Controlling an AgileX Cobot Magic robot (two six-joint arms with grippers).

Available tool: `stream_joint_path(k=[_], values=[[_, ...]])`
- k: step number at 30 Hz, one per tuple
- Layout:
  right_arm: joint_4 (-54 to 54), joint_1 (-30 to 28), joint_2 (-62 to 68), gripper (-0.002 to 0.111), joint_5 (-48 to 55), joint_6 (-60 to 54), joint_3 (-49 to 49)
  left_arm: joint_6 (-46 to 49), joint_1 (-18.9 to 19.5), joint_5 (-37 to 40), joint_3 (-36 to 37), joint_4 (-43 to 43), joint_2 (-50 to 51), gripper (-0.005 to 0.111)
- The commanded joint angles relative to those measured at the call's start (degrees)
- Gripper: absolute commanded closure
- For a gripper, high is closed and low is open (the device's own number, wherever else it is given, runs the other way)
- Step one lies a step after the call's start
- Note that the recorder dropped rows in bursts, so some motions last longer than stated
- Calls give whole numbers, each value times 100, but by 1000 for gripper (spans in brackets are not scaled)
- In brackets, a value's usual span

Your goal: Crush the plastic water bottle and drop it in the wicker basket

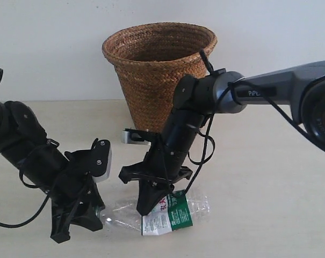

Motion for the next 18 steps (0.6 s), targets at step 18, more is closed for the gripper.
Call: stream_joint_path(k=[18], values=[[-1228, -842, -2576, 108, 118, -270, 722, -4, -9, 268, -103, -208, -62, 102]])
